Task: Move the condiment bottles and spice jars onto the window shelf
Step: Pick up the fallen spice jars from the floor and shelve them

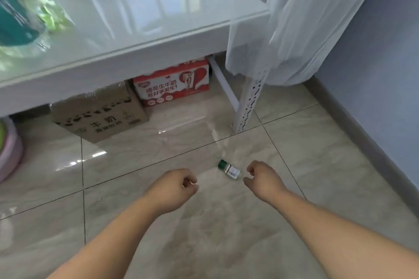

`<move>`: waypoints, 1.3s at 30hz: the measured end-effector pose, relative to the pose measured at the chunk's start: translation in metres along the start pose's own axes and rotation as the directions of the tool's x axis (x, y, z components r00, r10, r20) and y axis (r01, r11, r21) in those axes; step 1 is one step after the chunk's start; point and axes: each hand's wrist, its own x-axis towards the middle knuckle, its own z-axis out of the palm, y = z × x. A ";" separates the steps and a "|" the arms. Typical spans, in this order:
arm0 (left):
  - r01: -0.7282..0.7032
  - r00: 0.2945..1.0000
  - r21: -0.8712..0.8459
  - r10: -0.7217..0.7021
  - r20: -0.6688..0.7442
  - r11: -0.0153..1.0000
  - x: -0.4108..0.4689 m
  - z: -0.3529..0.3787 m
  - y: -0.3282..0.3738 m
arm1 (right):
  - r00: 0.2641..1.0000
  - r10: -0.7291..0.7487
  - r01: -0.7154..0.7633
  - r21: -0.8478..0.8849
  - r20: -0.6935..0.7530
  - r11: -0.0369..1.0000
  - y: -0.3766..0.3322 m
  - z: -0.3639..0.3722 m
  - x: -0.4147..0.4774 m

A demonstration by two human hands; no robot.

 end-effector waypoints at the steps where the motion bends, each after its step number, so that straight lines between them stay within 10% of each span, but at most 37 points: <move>1: -0.002 1.000 -0.009 0.002 -0.004 1.000 0.007 0.005 -0.007 | 1.000 -0.001 0.001 -0.020 0.003 1.000 0.005 0.010 0.009; 24: 0.043 0.999 -0.033 -0.043 -0.007 0.999 0.071 0.048 -0.068 | 0.996 0.091 -0.089 -0.267 -0.003 0.960 0.033 0.124 0.112; 31: 0.025 0.997 -0.117 -0.033 -0.069 0.993 0.076 0.036 -0.052 | 0.996 -0.044 0.034 0.121 0.079 0.992 0.007 0.101 0.105; 39: -0.156 0.935 -0.265 0.056 -0.351 0.952 0.048 -0.040 0.024 | 0.926 -0.351 0.376 0.416 -0.139 0.828 -0.089 0.018 0.041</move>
